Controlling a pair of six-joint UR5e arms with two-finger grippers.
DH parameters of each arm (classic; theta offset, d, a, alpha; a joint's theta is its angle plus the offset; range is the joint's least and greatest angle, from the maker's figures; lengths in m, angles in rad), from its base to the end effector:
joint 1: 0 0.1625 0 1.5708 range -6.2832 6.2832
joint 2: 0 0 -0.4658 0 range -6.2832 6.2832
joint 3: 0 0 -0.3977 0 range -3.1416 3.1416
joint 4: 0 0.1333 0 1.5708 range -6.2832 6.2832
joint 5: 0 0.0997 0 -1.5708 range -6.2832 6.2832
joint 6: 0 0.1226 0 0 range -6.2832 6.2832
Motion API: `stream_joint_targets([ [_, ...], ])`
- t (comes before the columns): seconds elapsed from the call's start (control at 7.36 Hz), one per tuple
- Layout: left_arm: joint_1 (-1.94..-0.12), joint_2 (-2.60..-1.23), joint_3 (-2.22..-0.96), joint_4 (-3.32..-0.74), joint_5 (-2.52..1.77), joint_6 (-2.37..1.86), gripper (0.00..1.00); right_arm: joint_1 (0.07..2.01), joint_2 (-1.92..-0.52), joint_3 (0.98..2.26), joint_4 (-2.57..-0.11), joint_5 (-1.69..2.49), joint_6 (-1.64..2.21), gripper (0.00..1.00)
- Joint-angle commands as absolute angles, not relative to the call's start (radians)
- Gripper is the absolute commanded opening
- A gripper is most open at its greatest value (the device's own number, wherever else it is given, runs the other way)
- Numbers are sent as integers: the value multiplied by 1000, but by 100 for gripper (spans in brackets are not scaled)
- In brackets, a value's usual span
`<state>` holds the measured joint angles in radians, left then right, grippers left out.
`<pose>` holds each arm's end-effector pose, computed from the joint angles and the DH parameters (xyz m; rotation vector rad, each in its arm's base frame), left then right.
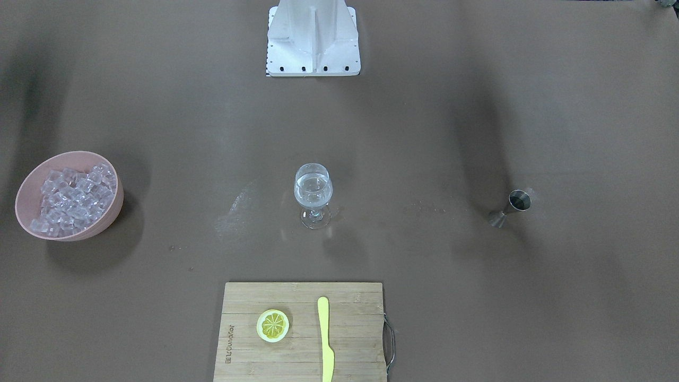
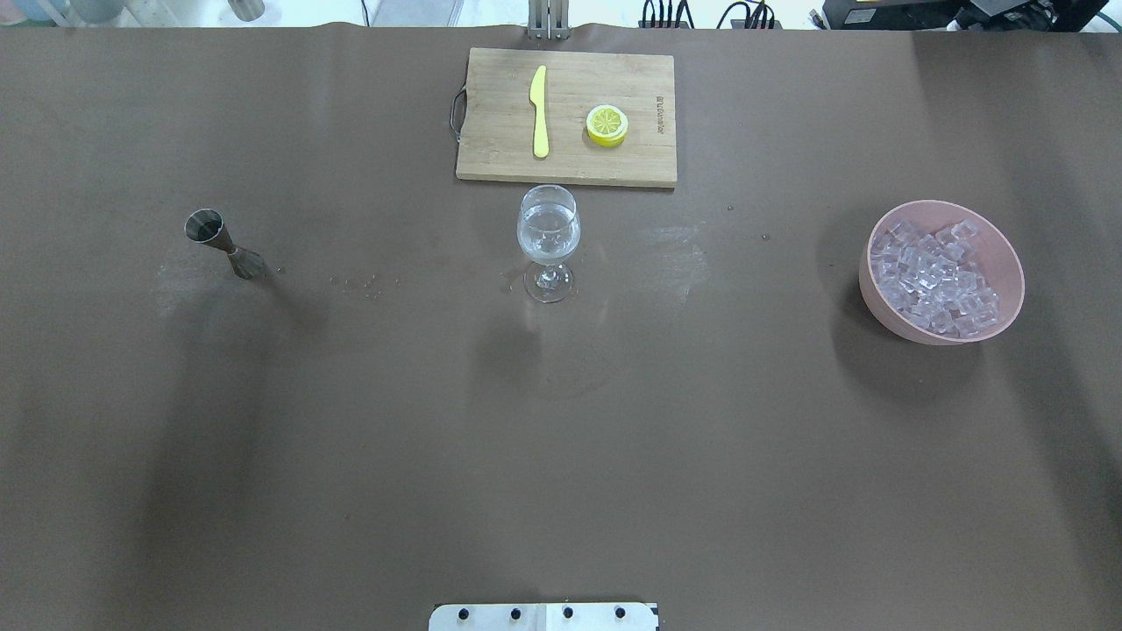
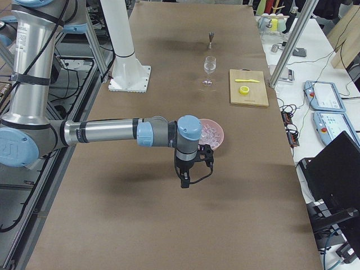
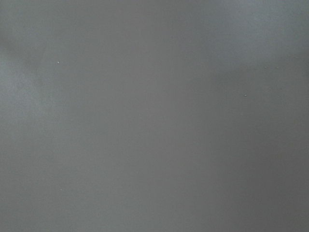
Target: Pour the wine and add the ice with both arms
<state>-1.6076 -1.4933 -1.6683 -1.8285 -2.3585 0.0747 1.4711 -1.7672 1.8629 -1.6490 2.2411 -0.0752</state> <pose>-0.0641 -0.4791 0.6748 0.3065 0.7670 0.1451 0.0164 -0.4100 0.6757 0.0086 -0.6713 -0.1742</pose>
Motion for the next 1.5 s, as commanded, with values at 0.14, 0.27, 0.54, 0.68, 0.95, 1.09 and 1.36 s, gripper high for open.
stream_joint_targets([
  [0.14, -1608, -1489, -1687, -1830, -2353, 74, 99, 1471, -1766, 1864, -1646, 2238, -80, 100],
  [0.27, -1608, -1493, -1698, -1832, -2353, 72, 99, 1471, -1764, 1870, -1646, 2241, -84, 100],
  [0.54, -1608, -1489, -1768, -1832, -2355, 75, 99, 1471, -1766, 1876, -1646, 2246, -86, 100],
  [0.68, -1608, -1489, -1788, -1832, -2355, 77, 99, 1471, -1758, 1878, -1646, 2247, -83, 100],
  [0.95, -1608, -1485, -1783, -1902, -2356, 78, 99, 1471, -1720, 1899, -1646, 2246, -78, 100],
  [1.09, -1608, -1485, -1778, -1923, -2352, 74, 99, 1471, -1712, 1911, -1646, 2247, -78, 100],
  [1.36, -1608, -1485, -1782, -1975, -2359, 77, 99, 1474, -1710, 1968, -1646, 2246, -78, 100],
])
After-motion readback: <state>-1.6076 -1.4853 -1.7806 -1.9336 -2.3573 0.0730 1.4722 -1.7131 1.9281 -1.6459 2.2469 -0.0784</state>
